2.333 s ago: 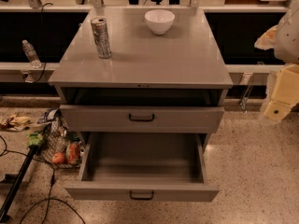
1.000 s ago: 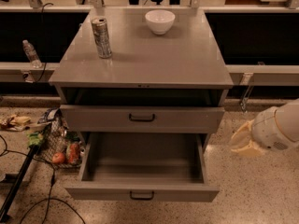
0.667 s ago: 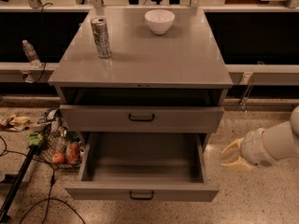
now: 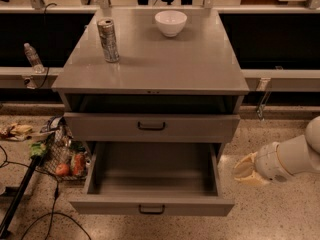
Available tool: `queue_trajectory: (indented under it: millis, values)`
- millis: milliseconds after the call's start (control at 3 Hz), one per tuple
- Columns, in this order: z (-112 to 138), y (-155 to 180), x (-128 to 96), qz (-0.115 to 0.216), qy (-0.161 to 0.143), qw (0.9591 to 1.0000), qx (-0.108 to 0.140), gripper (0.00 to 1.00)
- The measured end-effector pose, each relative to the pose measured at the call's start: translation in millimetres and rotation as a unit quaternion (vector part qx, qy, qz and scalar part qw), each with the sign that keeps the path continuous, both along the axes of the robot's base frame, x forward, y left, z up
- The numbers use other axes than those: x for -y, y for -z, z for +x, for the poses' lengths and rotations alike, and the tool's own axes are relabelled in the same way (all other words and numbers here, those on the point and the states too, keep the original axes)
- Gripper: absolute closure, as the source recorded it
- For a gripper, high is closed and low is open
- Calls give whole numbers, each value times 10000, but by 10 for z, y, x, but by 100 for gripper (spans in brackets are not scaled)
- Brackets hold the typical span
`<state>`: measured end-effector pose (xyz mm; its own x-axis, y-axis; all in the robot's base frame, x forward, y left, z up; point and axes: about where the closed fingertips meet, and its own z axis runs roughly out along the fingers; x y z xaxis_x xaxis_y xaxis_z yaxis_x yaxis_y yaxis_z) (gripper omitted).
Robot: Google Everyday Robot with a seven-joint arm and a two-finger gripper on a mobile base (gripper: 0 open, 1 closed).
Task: Close middle drawer
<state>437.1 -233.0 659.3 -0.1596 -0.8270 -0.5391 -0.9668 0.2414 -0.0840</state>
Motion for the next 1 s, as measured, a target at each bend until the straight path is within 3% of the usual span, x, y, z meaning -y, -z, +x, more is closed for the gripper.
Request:
queue_trajectory:
  millis: [333, 667, 1000]
  values:
    - [-66, 270, -53, 274, 150, 9995, -102, 100]
    - [-200, 929, -223, 1034, 367, 9936, -252, 100]
    - [-295, 1433, -384, 1479, 423, 9877, -294, 100]
